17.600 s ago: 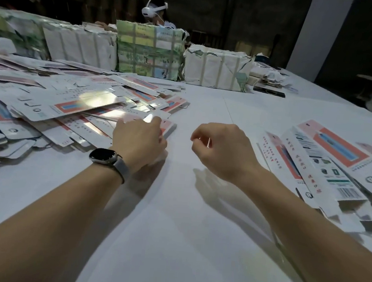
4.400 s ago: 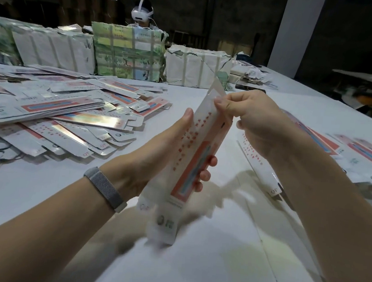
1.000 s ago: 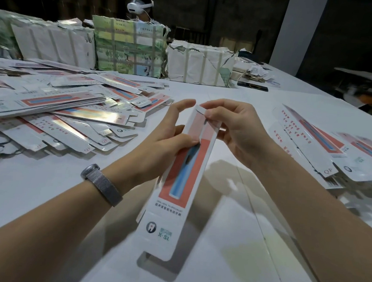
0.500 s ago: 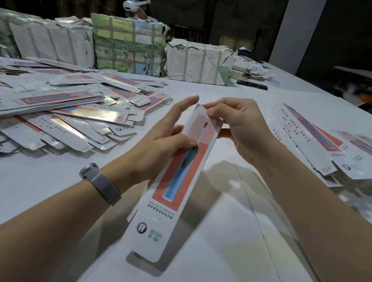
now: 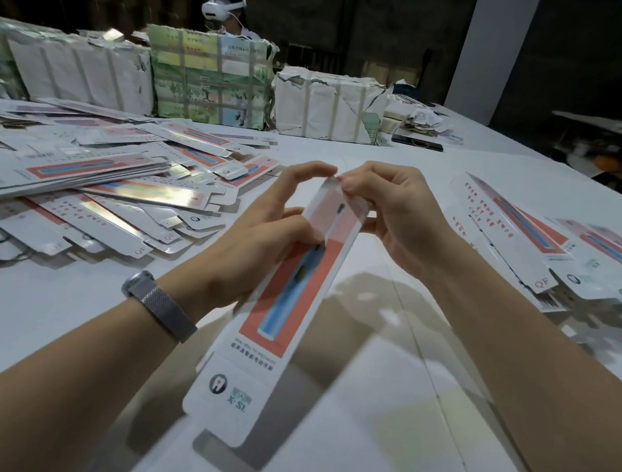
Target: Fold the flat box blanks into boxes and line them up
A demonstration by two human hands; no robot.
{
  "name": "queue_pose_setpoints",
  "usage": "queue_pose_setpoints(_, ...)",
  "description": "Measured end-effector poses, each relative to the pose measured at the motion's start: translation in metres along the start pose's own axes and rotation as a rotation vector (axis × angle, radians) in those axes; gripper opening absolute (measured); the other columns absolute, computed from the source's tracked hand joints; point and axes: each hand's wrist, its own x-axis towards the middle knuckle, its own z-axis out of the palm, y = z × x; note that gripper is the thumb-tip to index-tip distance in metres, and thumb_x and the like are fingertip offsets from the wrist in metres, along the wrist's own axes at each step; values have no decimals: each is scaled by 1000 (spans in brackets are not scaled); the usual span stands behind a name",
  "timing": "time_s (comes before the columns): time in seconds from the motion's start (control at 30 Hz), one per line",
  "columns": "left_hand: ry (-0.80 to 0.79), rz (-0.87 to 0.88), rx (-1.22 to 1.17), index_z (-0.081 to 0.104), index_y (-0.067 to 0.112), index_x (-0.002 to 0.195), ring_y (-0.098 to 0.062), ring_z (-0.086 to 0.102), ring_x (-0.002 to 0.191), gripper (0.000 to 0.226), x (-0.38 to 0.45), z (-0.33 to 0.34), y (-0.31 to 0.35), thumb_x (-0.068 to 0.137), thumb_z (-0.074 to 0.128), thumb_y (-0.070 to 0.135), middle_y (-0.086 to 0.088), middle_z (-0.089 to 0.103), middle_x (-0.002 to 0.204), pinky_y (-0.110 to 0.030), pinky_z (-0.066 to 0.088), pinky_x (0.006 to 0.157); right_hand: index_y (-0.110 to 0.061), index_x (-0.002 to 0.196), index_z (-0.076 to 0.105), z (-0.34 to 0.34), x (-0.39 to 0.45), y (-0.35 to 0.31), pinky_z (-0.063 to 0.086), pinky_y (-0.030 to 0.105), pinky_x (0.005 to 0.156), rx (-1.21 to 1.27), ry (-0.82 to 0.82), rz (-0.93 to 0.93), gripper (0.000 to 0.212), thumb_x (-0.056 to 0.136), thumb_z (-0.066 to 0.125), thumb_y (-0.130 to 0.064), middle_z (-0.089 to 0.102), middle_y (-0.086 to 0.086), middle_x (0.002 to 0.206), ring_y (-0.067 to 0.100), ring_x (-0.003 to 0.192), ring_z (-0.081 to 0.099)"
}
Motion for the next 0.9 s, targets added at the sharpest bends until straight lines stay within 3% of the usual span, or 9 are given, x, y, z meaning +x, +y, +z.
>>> queue_pose_setpoints(0.13, -61, 11, -16, 52, 46, 132, -26, 62, 76, 63, -2, 3, 3, 77, 55, 14, -24, 64, 107, -23, 53, 69, -9, 66, 60, -5, 1, -1, 47, 23, 53, 37, -32, 48, 11, 76, 63, -10, 46, 9, 68, 13, 58, 49)
queue_pose_setpoints(0.27, -76, 4, -75, 54, 45, 134, -22, 62, 75, 68, -1, 0, 4, 76, 55, 9, -31, 63, 105, -20, 53, 68, -11, 68, 66, -11, 2, -6, 46, 26, 53, -40, -59, -14, 8, 74, 62, -8, 58, 6, 70, 15, 66, 55)
queue_pose_setpoints(0.4, -94, 18, -58, 60, 34, 129, -23, 64, 95, 65, 3, -3, 2, 70, 53, 7, 0, 72, 111, -22, 54, 78, -18, 63, 71, -16, 1, -10, 46, 28, 54, -56, -118, -60, 23, 77, 64, -1, 60, 3, 69, 18, 70, 58)
queue_pose_setpoints(0.47, -102, 3, -59, 59, 33, 128, -23, 62, 100, 65, 4, -5, 2, 69, 53, 8, 7, 72, 111, -22, 52, 81, -16, 65, 71, -18, 0, -10, 48, 32, 56, -77, -150, -72, 29, 83, 63, 6, 61, 6, 73, 23, 74, 59)
queue_pose_setpoints(0.57, -87, 3, -59, 57, 27, 129, -6, 64, 93, 63, 4, -3, 3, 69, 51, 8, 19, 71, 102, -14, 52, 77, -12, 75, 70, -21, 0, -10, 56, 38, 60, -119, -172, -82, 21, 89, 62, 1, 63, 9, 81, 30, 83, 63)
queue_pose_setpoints(0.63, -76, 15, -53, 53, 23, 128, 5, 63, 85, 61, 3, -1, 4, 70, 50, 7, 24, 70, 96, -9, 51, 75, -10, 78, 70, -19, -1, -12, 56, 34, 57, -161, -171, -96, 11, 86, 63, -7, 64, 9, 82, 29, 81, 64)
queue_pose_setpoints(0.7, -78, 14, -62, 53, 24, 126, 4, 63, 81, 58, 3, 0, 5, 70, 50, 8, 22, 69, 92, -11, 51, 72, -11, 77, 70, -18, -2, -12, 54, 30, 55, -192, -157, -114, 10, 84, 62, -11, 64, 10, 83, 28, 79, 64)
queue_pose_setpoints(0.77, -72, -4, -119, 54, 29, 122, -8, 63, 74, 56, 3, 0, 5, 70, 49, 8, 13, 69, 88, -15, 53, 65, -13, 78, 73, -17, -2, -12, 54, 29, 55, -130, -137, -110, 13, 84, 61, -12, 64, 8, 84, 27, 81, 63)
queue_pose_setpoints(0.9, 55, -15, -211, 54, 33, 118, -16, 58, 65, 51, 4, -4, 6, 72, 49, 10, -6, 65, 88, -20, 49, 56, -7, 115, 71, -8, -1, -4, 60, 42, 71, -47, -175, -62, 30, 91, 56, -18, 64, 10, 109, 24, 99, 64)
